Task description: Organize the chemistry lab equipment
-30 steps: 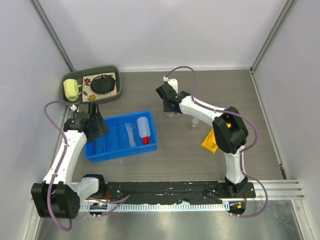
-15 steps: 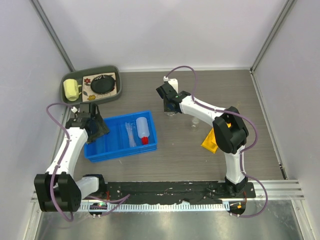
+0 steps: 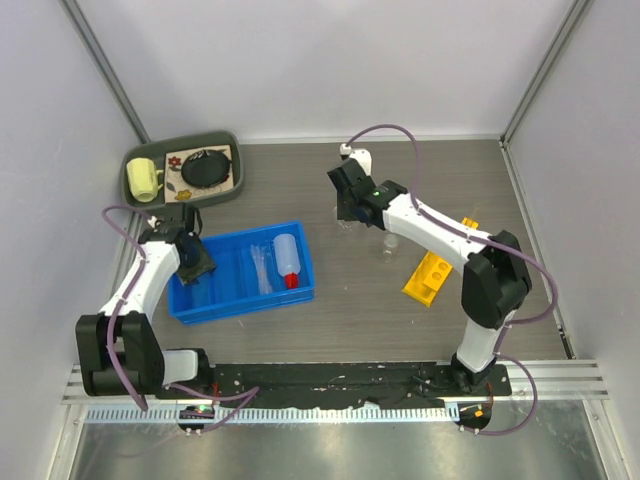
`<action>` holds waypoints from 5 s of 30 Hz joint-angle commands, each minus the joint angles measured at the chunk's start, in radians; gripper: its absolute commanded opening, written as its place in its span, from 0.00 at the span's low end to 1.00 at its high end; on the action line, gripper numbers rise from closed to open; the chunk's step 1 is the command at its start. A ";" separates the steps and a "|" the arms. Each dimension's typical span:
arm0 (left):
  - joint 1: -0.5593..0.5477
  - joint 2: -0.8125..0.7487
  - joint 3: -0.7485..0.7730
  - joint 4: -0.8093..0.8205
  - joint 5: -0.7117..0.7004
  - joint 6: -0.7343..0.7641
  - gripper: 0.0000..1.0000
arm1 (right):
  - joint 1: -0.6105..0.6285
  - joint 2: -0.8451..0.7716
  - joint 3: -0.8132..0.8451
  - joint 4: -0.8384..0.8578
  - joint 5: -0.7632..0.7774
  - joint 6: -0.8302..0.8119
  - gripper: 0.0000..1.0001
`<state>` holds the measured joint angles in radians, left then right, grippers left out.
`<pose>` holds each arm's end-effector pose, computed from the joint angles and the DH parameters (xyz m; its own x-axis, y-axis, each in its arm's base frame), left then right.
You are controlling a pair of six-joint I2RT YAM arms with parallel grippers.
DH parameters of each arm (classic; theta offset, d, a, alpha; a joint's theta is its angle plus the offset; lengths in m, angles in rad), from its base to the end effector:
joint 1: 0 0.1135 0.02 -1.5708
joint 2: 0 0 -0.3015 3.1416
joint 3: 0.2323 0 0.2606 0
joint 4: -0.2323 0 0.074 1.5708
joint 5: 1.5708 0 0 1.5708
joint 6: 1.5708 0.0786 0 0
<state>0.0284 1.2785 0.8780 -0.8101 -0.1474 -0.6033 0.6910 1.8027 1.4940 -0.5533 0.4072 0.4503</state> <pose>0.2431 0.0185 0.2166 -0.7250 -0.5820 -0.3682 -0.5965 0.7979 -0.0868 0.3622 0.2592 0.2761 -0.6949 -0.0561 -0.7169 -0.0934 0.9956 0.0126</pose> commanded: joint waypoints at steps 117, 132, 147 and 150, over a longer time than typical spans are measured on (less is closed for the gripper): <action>-0.505 -0.525 0.108 -0.159 -0.465 0.057 0.63 | 0.344 0.303 0.518 -0.197 -0.562 -0.593 0.01; -0.505 -0.581 0.047 -0.078 -0.423 0.094 0.64 | 0.377 0.352 0.514 -0.111 -0.447 -0.631 0.01; -0.505 -0.576 0.029 -0.055 -0.382 0.105 0.64 | 0.377 0.457 0.623 -0.109 -0.380 -0.608 0.26; -0.505 -0.576 0.026 -0.052 -0.379 0.108 0.64 | 0.377 0.454 0.634 -0.114 -0.381 -0.601 0.41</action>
<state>-0.4820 0.7021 0.9077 -0.9108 -0.5335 -0.5133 1.0607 2.2639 2.0609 -0.7120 0.0105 -0.1646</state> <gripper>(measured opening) 0.642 0.357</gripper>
